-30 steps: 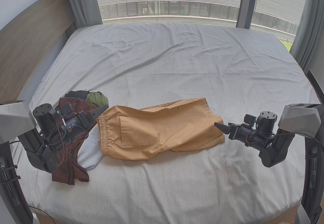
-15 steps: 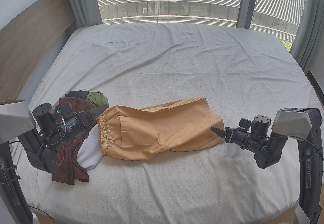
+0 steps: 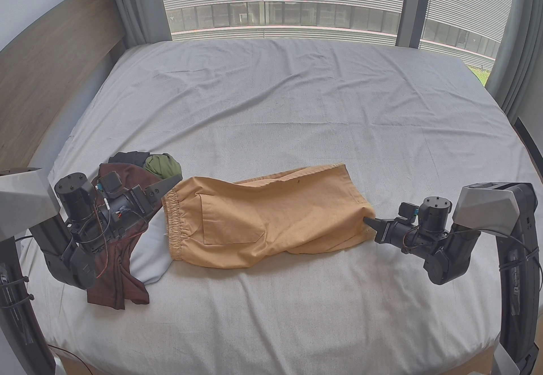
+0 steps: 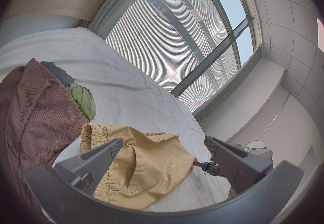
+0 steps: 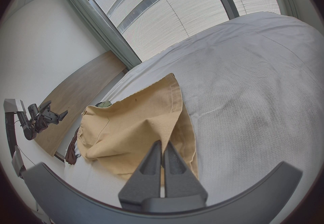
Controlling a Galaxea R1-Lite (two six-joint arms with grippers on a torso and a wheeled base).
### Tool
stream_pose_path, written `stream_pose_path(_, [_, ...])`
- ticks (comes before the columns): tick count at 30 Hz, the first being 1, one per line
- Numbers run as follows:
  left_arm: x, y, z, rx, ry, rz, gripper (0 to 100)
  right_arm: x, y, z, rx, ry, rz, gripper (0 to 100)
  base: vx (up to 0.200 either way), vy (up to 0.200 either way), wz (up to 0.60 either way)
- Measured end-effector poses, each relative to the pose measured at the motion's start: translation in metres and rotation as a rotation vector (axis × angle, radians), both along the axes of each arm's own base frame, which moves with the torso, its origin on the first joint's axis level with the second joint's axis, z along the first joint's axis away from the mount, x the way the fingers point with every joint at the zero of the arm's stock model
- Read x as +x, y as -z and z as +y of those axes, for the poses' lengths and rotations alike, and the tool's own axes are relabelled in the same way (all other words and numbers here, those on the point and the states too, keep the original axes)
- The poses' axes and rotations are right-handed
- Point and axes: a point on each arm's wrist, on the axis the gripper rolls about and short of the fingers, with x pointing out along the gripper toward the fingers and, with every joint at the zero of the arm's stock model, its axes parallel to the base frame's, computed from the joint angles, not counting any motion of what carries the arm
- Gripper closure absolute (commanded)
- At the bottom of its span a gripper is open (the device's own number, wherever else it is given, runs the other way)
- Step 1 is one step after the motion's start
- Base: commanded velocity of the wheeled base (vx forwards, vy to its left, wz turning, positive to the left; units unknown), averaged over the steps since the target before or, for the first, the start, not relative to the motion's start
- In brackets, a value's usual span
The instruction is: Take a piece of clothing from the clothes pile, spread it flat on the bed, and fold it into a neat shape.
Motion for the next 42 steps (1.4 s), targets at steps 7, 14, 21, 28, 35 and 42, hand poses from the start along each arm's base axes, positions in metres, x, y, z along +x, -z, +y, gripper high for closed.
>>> stream_pose_path(7, [0.000,0.000,0.000,-0.001,0.000,-0.001,0,-0.015,-0.015,-0.002,-0.003,0.000,0.021,100,0.000,0.000,0.00])
stream_pose_path(14, [0.000,0.000,0.000,-0.001,-0.002,0.000,0,-0.021,-0.019,-0.008,-0.012,0.013,0.091,100,0.000,0.000,0.00])
stream_pose_path(21, [0.000,0.000,0.000,-0.003,-0.002,0.002,0,-0.020,-0.017,-0.012,-0.008,0.026,0.128,100,0.000,0.000,0.00])
stream_pose_path(28, [0.000,0.000,0.000,-0.003,-0.002,0.002,0,-0.020,-0.016,-0.014,-0.002,0.020,0.139,100,0.000,0.000,0.00])
stream_pose_path(35, [0.000,0.001,0.000,-0.002,-0.002,0.005,0,-0.022,-0.014,-0.017,-0.002,0.024,0.147,100,0.000,0.000,0.00])
stream_pose_path(42, [0.000,0.001,0.000,-0.002,-0.001,0.003,0,-0.025,-0.013,-0.013,-0.004,0.007,0.152,100,0.000,0.000,0.00])
